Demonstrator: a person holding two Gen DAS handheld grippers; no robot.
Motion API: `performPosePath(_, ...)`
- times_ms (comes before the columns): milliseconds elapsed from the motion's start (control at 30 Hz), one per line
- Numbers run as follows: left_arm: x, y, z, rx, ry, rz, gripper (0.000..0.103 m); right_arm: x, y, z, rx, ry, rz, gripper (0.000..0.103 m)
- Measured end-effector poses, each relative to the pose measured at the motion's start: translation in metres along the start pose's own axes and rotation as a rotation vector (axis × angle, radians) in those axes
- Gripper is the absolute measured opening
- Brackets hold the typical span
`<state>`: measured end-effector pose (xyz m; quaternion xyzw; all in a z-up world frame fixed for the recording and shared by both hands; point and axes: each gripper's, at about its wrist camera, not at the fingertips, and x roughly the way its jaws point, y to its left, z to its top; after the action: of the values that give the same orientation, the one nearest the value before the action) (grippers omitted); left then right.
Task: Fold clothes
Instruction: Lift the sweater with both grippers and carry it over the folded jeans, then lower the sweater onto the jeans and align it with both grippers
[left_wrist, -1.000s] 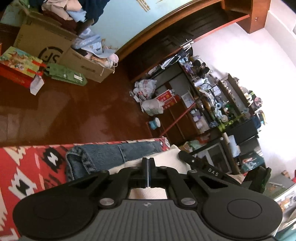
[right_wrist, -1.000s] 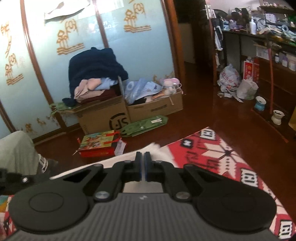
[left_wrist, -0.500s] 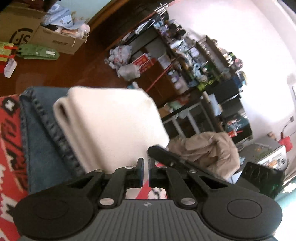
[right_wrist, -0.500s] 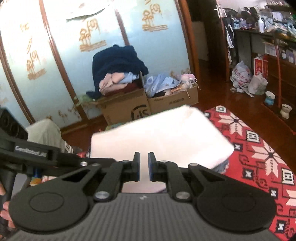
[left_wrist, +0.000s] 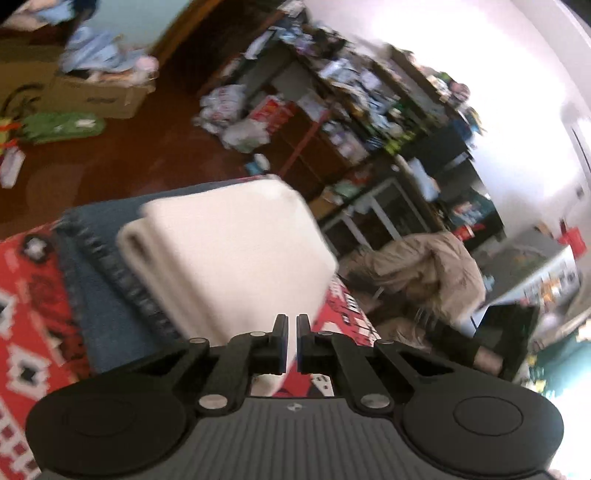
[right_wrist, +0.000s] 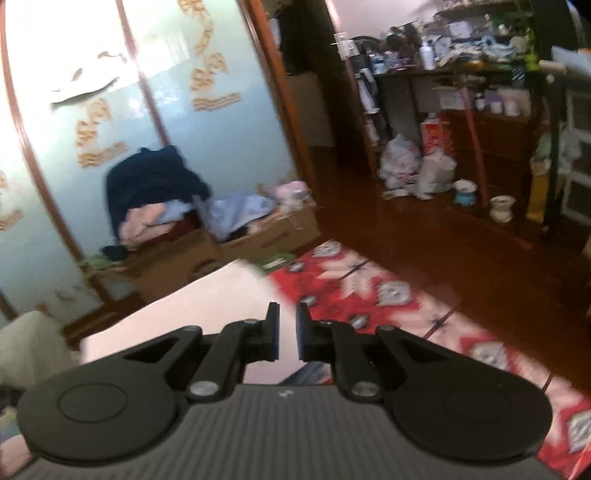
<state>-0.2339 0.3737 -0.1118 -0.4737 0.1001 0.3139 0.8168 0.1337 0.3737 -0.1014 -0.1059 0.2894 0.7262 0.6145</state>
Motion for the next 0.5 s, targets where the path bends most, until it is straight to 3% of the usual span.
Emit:
performPosePath(233,0.045,-0.024,0.018,0.093,0.092,-0.024,0.003,-0.018,0.046,-0.054,0.006,0.031,0.104,0.010)
performPosePath(367,0.067,-0.028,0.026,0.144,0.126,0.014,0.003,-0.014,0.041,-0.067,0.057,0.042,0.067,0.010)
performPosePath(500,0.070,-0.028,0.024,0.166,0.143,0.030,0.003,-0.013,0.029,-0.078,0.103,0.015,0.084,0.010)
